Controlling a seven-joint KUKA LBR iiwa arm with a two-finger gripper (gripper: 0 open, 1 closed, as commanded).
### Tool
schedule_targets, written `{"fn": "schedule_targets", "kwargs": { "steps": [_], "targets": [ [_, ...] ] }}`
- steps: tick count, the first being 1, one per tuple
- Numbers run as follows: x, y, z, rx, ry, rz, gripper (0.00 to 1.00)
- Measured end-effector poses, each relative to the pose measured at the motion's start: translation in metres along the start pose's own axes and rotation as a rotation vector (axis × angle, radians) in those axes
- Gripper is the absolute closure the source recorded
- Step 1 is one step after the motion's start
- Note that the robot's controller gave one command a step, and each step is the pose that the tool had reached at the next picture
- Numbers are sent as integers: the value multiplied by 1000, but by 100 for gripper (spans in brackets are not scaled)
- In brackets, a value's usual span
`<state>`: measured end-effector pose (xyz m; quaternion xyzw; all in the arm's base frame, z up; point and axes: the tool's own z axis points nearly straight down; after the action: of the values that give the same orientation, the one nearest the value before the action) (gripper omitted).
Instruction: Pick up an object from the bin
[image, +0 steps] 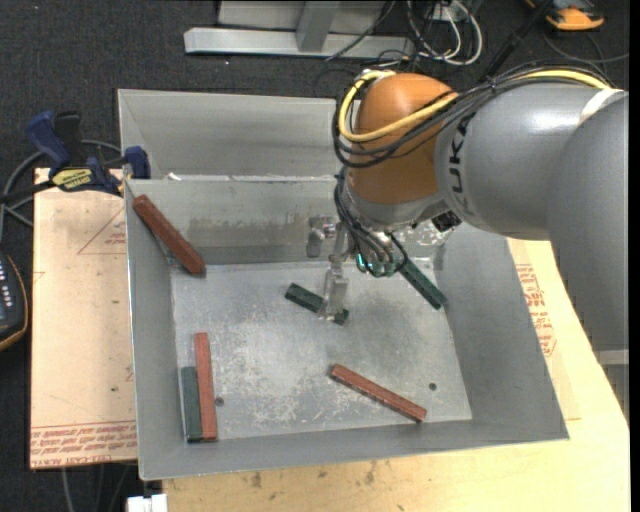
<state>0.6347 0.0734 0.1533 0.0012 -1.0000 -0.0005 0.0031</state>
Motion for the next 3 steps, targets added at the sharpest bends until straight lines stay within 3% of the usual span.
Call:
{"fn": "schedule_targets", "kwargs": {
  "steps": [1,2,3],
  "targets": [
    [26,-31,85,0,-4,239,0],
    [23,-20,53,-3,-10,406,0],
    [36,-12,54,-2,-6,567,0]
  ]
}}
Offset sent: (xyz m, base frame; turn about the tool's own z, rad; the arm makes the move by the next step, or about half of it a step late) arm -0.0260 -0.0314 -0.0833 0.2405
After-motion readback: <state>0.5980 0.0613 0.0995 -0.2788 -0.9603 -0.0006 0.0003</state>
